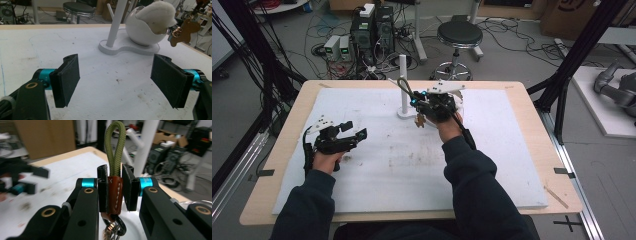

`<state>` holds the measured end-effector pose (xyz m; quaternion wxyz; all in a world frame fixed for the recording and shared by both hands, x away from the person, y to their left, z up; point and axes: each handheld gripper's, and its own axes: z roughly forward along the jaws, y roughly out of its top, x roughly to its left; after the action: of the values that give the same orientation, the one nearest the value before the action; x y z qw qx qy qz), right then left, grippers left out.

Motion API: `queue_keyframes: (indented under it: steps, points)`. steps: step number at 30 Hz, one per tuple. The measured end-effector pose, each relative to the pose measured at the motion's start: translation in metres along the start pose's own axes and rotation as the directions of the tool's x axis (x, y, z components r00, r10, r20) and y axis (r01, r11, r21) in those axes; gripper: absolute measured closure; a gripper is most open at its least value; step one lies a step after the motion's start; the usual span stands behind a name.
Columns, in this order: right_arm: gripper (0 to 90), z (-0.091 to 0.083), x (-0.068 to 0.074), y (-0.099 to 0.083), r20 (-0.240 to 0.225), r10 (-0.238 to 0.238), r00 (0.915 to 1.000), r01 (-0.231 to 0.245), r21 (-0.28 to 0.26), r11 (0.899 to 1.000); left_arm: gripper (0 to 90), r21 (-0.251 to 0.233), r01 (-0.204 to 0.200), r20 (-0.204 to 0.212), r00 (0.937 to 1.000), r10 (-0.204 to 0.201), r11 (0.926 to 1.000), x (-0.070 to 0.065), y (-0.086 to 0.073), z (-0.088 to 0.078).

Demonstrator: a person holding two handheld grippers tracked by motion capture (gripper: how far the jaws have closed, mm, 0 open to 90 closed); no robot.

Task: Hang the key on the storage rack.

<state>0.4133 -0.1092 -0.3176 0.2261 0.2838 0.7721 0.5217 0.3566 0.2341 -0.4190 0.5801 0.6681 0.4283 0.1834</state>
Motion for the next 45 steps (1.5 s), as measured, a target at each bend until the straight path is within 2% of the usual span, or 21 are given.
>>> queue_keyframes:
  steps: [3, 7, 10, 15, 17, 18, 19, 23, 27, 30, 31, 32, 34, 39, 42, 45]
  points:
    - [77.6, 0.011, -0.004, 0.007, 0.038, 0.004, 0.9993, -0.005, 0.017, 1.0, 23.0, -0.001, -0.001, 0.001, 1.0, 0.001, 1.0, -0.001, 0.0, 0.0]
    - [77.6, 0.028, -0.01, 0.01, 0.084, -0.003, 0.9965, -0.004, 0.094, 0.996, 23.0, 0.003, -0.008, 0.001, 1.0, 0.008, 1.0, -0.001, 0.0, 0.0]
    - [77.6, 0.038, -0.013, 0.009, 0.105, -0.009, 0.9944, -0.004, 0.122, 0.992, 23.0, 0.0, -0.005, 0.001, 1.0, 0.005, 1.0, -0.001, 0.0, 0.0]
    - [76.6, 0.046, -0.015, 0.004, 0.102, 0.007, 0.9948, -0.021, 0.141, 0.99, 23.0, -0.002, -0.005, 0.005, 1.0, 0.005, 1.0, -0.001, 0.0, 0.0]
    - [71.0, 0.043, -0.015, 0.005, 0.088, 0.012, 0.9961, -0.023, 0.126, 0.992, 23.0, -0.001, -0.004, 0.003, 1.0, 0.004, 1.0, -0.001, 0.0, 0.0]
    - [62.0, 0.04, -0.015, 0.005, 0.092, 0.009, 0.9957, -0.02, 0.11, 0.994, 23.0, 0.0, -0.005, 0.004, 1.0, 0.005, 1.0, -0.001, 0.0, -0.001]
    - [56.8, 0.036, -0.015, 0.006, 0.107, 0.002, 0.9943, -0.013, 0.101, 0.995, 23.0, -0.001, -0.005, 0.005, 1.0, 0.005, 1.0, -0.001, 0.0, -0.001]
    - [49.9, 0.016, -0.02, 0.007, 0.11, 0.009, 0.9939, -0.018, 0.081, 0.997, 23.0, -0.003, -0.01, 0.003, 0.9999, 0.01, 0.9999, -0.002, 0.001, -0.003]
    - [35.5, -0.005, -0.029, 0.004, 0.109, 0.034, 0.9935, -0.044, 0.088, 0.995, 23.0, -0.007, -0.009, -0.001, 1.0, 0.009, 0.9999, -0.001, 0.001, -0.004]
    - [27.1, -0.023, -0.034, -0.008, 0.101, 0.008, 0.9948, -0.014, 0.054, 0.998, 23.0, -0.005, -0.016, -0.001, 0.9999, 0.016, 0.9999, -0.001, 0.001, -0.003]
    - [24.9, -0.027, -0.035, -0.01, 0.107, 0.007, 0.9942, -0.015, 0.074, 0.997, 22.9, -0.002, -0.015, -0.003, 0.9999, 0.015, 0.9999, -0.002, 0.001, -0.003]
    - [24.2, -0.032, -0.037, -0.016, 0.114, 0.003, 0.9934, -0.015, 0.102, 0.995, 23.0, -0.004, -0.015, -0.004, 0.9999, 0.015, 0.9999, -0.002, 0.001, -0.003]
    - [22.7, -0.043, -0.04, -0.029, 0.103, -0.003, 0.9946, -0.007, 0.094, 0.996, 22.9, -0.008, -0.015, -0.005, 0.9999, 0.015, 0.9999, -0.001, 0.001, -0.003]
    - [21.4, -0.068, -0.049, -0.061, 0.108, 0.001, 0.9942, -0.018, 0.153, 0.988, 22.9, -0.024, -0.012, -0.016, 0.9998, 0.011, 0.9996, -0.001, 0.002, -0.004]
    - [21.4, -0.084, -0.053, -0.08, 0.114, 0.027, 0.9932, -0.044, 0.146, 0.988, 22.9, -0.031, -0.018, -0.022, 0.9996, 0.017, 0.9994, -0.001, 0.002, -0.004]
    - [21.4, -0.101, -0.056, -0.098, 0.113, 0.051, 0.9923, -0.067, 0.14, 0.988, 22.8, -0.039, -0.045, -0.028, 0.9986, 0.044, 0.9983, -0.002, 0.002, -0.002]
